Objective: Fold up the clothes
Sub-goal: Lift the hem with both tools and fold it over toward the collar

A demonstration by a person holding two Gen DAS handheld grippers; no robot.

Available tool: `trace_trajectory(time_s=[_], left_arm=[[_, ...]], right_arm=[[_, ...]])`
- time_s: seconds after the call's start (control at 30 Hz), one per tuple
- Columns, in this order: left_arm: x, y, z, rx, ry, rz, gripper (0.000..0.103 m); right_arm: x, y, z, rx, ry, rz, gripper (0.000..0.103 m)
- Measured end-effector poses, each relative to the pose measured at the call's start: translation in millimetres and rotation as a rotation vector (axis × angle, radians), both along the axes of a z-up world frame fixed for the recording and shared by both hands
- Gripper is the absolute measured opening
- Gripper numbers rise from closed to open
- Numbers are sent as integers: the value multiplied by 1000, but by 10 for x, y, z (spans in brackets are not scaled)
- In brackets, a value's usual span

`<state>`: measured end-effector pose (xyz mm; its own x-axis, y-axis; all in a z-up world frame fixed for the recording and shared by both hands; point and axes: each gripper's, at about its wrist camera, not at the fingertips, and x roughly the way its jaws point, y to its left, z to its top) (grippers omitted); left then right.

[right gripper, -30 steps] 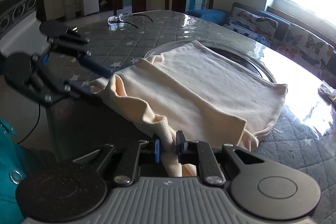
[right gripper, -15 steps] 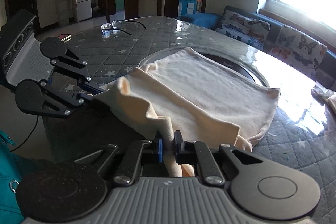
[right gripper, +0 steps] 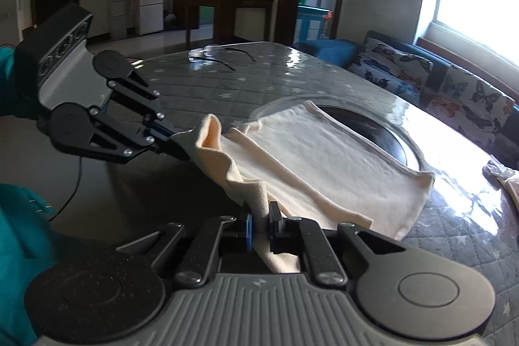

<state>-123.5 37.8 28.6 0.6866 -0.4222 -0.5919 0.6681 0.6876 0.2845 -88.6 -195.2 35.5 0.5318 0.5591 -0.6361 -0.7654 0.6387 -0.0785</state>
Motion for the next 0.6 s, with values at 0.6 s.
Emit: trace_trajectory(time_s=[0.6], left_arm=[[-505, 117, 365, -33, -11, -51, 7]], right_arm=[[-557, 66, 448, -9, 11, 53, 8]])
